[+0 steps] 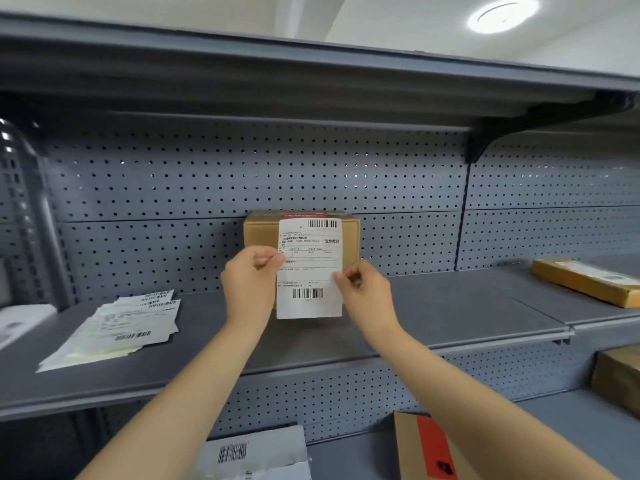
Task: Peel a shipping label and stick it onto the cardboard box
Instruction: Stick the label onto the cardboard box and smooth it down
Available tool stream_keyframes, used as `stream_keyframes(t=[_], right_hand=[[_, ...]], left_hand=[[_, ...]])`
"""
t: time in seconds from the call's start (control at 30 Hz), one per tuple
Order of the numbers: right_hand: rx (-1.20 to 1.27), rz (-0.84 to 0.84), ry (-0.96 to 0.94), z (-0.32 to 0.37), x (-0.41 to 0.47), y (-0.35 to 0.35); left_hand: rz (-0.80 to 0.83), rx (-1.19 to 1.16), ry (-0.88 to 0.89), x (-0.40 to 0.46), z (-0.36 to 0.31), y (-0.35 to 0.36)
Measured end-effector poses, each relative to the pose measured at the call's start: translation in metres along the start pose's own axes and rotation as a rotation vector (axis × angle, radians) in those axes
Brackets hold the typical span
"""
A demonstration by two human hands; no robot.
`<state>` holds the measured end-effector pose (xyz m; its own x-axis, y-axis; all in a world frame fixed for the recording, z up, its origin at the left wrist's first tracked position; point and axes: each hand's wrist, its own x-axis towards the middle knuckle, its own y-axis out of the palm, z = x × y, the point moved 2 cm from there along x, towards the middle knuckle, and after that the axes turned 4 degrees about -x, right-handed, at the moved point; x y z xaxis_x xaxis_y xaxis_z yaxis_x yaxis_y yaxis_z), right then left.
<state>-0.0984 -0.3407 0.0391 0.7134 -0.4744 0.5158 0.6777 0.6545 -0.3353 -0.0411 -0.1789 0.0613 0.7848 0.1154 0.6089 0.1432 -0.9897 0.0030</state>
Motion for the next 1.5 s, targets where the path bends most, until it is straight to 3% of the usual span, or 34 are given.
stream_keyframes(t=[0.67,1.5], right_hand=[[-0.253,0.032,0.061,-0.024,0.034,0.024],[-0.240,0.000,0.074,-0.034,0.058,0.038]], left_hand=[[0.011,0.140,-0.071,0.030,0.042,0.027],[-0.011,0.165,-0.049,0.042,0.052,0.038]])
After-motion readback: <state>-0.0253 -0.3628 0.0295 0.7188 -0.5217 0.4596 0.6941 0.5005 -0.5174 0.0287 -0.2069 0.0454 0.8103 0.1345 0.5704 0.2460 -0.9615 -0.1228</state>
